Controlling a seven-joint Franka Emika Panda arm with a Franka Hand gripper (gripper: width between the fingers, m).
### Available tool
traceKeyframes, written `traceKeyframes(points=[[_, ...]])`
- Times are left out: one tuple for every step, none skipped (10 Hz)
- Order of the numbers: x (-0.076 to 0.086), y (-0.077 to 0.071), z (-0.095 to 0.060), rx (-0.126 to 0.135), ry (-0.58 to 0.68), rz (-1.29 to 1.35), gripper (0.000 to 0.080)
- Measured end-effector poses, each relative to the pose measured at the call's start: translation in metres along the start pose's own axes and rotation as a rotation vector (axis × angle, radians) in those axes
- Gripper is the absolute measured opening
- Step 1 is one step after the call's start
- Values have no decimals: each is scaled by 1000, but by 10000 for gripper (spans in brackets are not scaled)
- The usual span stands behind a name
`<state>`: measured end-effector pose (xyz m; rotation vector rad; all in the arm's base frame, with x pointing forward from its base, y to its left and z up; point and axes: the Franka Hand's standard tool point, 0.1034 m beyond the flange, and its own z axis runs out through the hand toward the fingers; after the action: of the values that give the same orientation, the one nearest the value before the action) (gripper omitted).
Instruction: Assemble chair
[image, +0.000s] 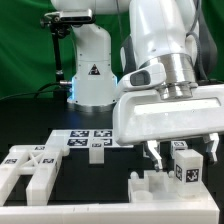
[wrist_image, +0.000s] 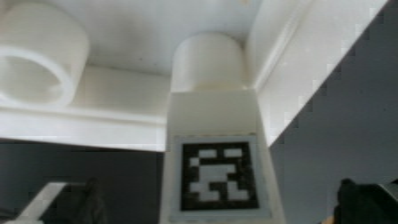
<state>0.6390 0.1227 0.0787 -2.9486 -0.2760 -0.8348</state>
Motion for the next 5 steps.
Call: traceKeyframes(points=[[11,0,-6,7,-19,2,649],[16,0,-5,18,-77,8,649],[20,1,-2,20,-88,20,649],[13,-2,2,35,-177,37,649],[12,-1,3,47,-262,45,649]])
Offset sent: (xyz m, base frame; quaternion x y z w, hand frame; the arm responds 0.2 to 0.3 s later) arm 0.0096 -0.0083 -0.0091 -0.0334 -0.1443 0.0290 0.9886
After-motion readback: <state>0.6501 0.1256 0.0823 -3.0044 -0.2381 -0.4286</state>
